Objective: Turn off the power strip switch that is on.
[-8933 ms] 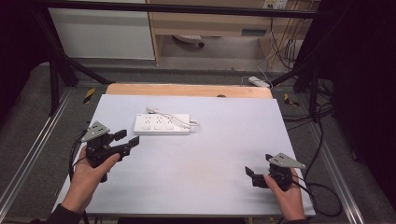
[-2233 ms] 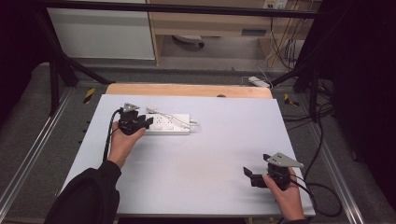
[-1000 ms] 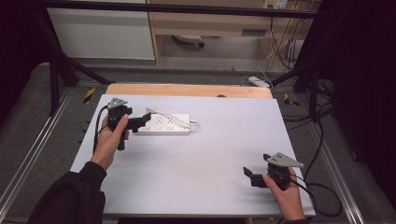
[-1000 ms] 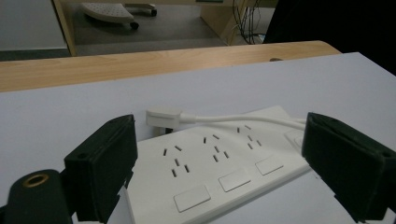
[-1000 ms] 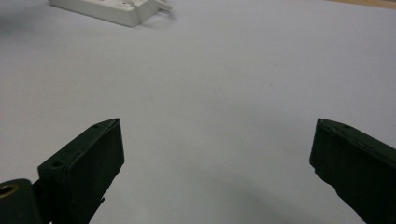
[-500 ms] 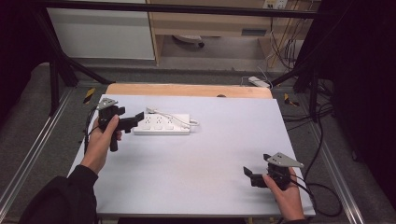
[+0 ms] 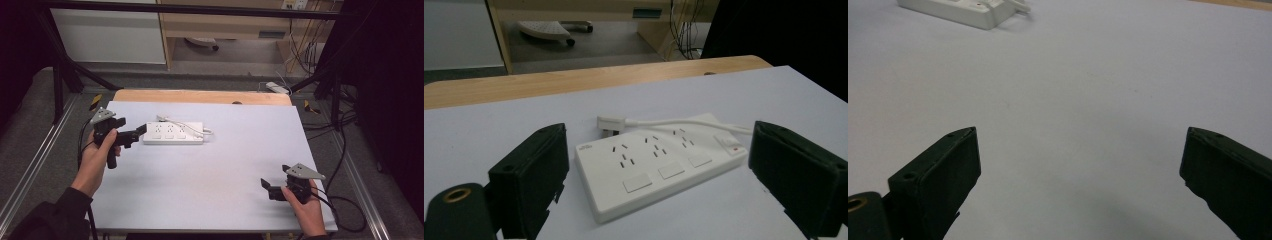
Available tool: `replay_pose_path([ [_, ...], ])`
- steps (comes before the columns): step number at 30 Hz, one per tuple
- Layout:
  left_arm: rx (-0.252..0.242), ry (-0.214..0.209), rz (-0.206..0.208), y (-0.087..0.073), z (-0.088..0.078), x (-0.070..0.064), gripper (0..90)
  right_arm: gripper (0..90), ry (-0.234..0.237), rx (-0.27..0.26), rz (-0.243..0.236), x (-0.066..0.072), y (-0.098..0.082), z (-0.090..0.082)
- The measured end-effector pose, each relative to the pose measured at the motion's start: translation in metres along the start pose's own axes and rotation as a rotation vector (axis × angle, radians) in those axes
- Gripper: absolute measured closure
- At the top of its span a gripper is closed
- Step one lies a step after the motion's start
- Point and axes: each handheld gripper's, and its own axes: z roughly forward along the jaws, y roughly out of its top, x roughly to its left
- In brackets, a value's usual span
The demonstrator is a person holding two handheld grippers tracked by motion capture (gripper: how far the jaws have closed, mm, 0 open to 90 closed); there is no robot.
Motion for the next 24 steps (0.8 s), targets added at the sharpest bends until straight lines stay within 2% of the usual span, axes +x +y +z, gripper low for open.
replay_pose_path([
  [4, -0.007, -0.006, -0.002, -0.003, -0.011, -0.002, 9.3, 3.4, -0.002, -0.001, 0.000, 0.000, 0.000, 0.000],
  [17, -0.010, -0.016, 0.034, -0.017, -0.043, -0.009, 8.7, 3.4, -0.004, -0.001, 0.003, 0.000, 0.000, 0.000],
  [24, -0.012, -0.010, 0.032, -0.028, -0.055, -0.010, 8.5, 3.4, -0.004, -0.001, 0.004, 0.000, 0.000, 0.000],
])
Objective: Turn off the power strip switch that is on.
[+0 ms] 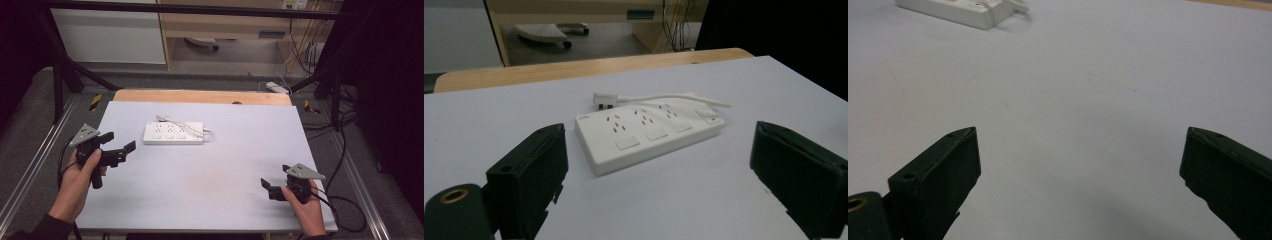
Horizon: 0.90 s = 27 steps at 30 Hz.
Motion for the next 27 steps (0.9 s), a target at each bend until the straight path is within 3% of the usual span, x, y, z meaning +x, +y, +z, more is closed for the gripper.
replay_pose_path([
  [3, 0.006, 0.004, 0.017, -0.006, -0.005, -0.002, 8.4, 3.3, -0.001, 0.000, -0.002, 0.000, 0.000, 0.000],
  [14, 0.011, 0.003, 0.002, -0.024, -0.019, -0.002, 8.0, 3.4, -0.002, -0.001, -0.002, 0.000, 0.000, 0.000],
  [27, 0.020, 0.020, 0.011, -0.047, -0.032, -0.003, 7.7, 3.4, -0.002, -0.002, -0.001, 0.000, 0.000, 0.000],
])
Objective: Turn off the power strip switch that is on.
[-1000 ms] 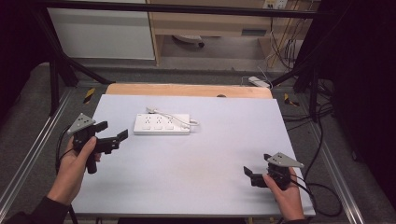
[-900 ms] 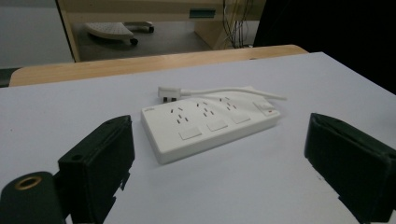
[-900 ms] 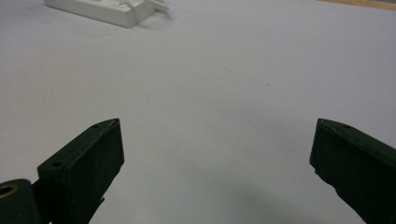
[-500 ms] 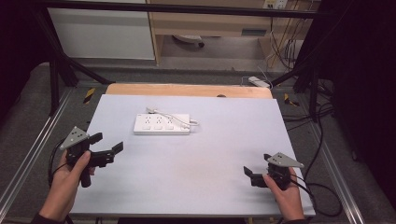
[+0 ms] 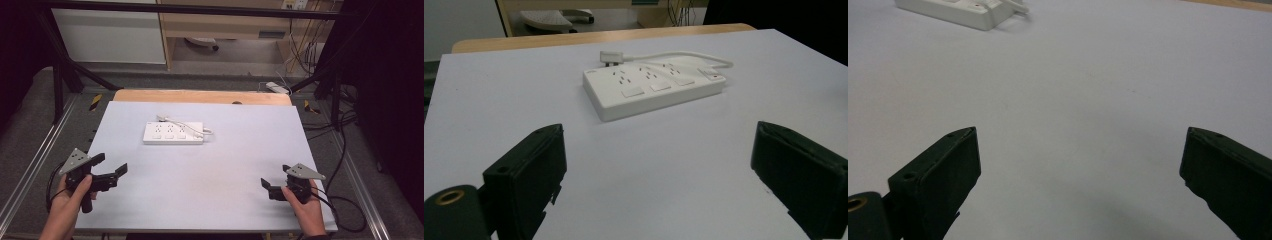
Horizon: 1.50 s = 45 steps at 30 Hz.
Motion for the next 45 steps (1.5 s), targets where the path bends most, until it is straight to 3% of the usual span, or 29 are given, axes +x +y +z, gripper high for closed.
replay_pose_path([
  [18, 0.017, -0.007, -0.014, -0.026, -0.004, -0.006, 7.1, 3.4, 0.000, -0.006, 0.001, 0.000, 0.000, 0.000],
  [35, 0.073, -0.050, 0.024, -0.049, 0.005, -0.024, 7.1, 3.4, 0.001, -0.007, -0.003, 0.000, 0.000, 0.000],
  [45, 0.144, -0.068, 0.057, -0.060, 0.009, -0.040, 7.1, 3.3, 0.000, -0.001, 0.000, 0.001, 0.000, 0.000],
])
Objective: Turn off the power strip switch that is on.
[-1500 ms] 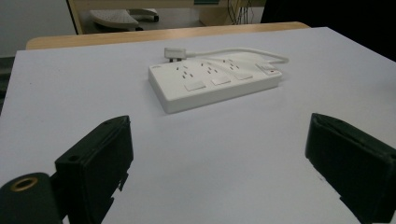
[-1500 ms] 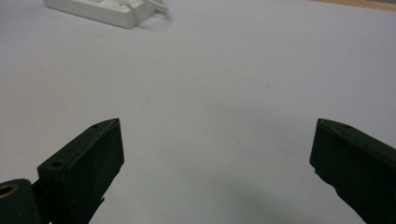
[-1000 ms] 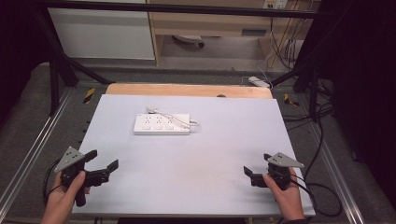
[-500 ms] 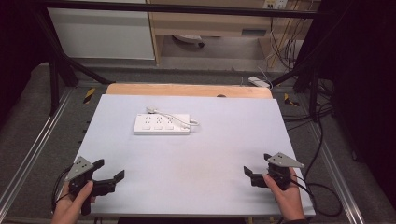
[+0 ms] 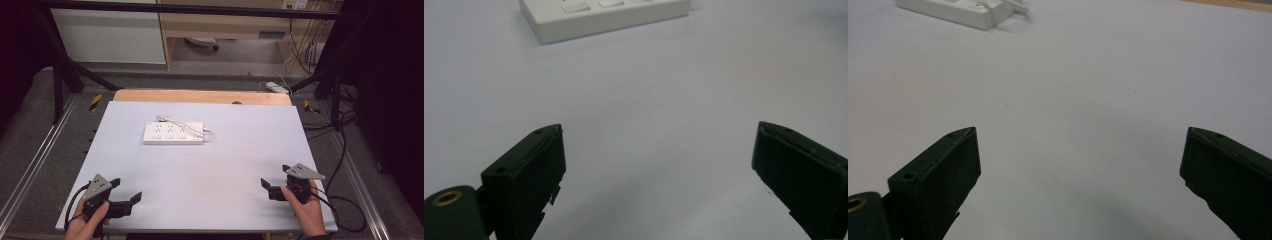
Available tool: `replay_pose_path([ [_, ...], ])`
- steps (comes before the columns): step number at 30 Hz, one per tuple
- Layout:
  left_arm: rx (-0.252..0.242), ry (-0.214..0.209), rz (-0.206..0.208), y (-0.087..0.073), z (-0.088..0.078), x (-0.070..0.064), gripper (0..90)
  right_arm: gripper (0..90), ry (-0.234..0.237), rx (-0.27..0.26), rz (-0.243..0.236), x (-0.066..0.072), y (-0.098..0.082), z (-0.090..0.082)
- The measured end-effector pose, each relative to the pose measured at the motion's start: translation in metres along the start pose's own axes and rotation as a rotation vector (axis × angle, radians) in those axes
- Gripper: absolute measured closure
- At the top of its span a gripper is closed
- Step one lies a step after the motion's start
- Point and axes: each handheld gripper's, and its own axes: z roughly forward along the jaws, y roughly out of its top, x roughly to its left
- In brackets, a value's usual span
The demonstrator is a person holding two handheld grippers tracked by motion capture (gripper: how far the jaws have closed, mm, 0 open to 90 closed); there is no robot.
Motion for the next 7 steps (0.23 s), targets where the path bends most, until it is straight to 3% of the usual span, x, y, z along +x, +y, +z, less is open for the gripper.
replay_pose_path([
  [4, 0.036, 0.006, 0.021, -0.0058, 0.0034, -0.0048, 7.1, 3.3, -0.012, 0.008, 0.003, -0.0002, -0.0002, 0.0009],
  [7, 0.000, 0.024, -0.002, -0.0039, 0.0032, -0.0021, 7.1, 3.5, -0.053, 0.039, 0.015, -0.0034, -0.0009, 0.0067],
])
